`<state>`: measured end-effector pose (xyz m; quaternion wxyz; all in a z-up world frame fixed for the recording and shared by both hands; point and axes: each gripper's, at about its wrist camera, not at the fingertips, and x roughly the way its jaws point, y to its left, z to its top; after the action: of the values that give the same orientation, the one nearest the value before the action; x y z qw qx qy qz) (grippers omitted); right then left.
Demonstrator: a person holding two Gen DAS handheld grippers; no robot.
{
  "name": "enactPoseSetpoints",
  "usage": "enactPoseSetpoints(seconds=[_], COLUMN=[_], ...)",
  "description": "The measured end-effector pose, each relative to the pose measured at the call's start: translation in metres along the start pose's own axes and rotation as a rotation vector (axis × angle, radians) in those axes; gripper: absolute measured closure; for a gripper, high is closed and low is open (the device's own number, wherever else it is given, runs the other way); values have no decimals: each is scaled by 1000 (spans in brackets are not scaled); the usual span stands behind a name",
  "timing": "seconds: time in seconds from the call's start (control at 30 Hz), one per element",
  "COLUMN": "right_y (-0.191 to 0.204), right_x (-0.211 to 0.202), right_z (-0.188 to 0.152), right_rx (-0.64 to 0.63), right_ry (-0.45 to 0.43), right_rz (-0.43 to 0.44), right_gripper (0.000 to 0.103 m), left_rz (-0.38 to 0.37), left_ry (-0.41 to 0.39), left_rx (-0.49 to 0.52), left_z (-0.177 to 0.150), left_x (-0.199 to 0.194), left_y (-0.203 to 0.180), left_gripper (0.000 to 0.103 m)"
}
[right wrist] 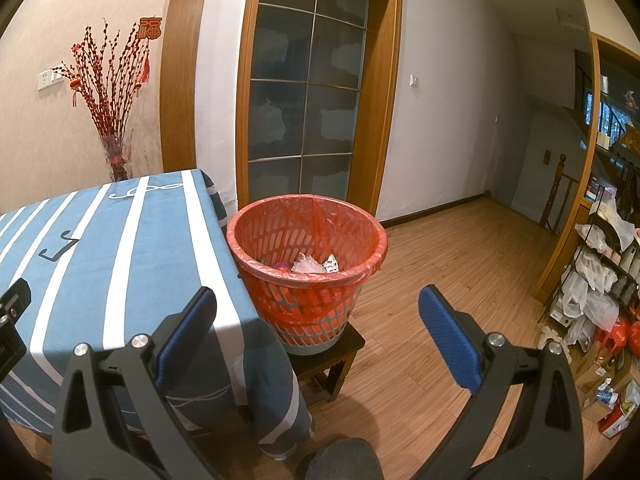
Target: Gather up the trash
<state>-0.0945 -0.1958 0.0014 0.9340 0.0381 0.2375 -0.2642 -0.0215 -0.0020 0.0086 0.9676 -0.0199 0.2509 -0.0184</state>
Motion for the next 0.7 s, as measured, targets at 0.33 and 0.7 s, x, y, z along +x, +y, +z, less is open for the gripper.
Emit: enactPoseSetpoints(seconds=[0.33, 0.7], right_y=[-1, -1], right_x=[1, 1], right_z=[0, 0], right_rx=[0, 0], right_ry=[0, 1], right_rz=[2, 1], right_gripper=[4, 4], left_rz=[0, 2], left_ry=[-2, -1], left_rx=[0, 0], left_z=[0, 0], left_x=[-1, -1], left_y=[-2, -3], left_gripper=[3, 3])
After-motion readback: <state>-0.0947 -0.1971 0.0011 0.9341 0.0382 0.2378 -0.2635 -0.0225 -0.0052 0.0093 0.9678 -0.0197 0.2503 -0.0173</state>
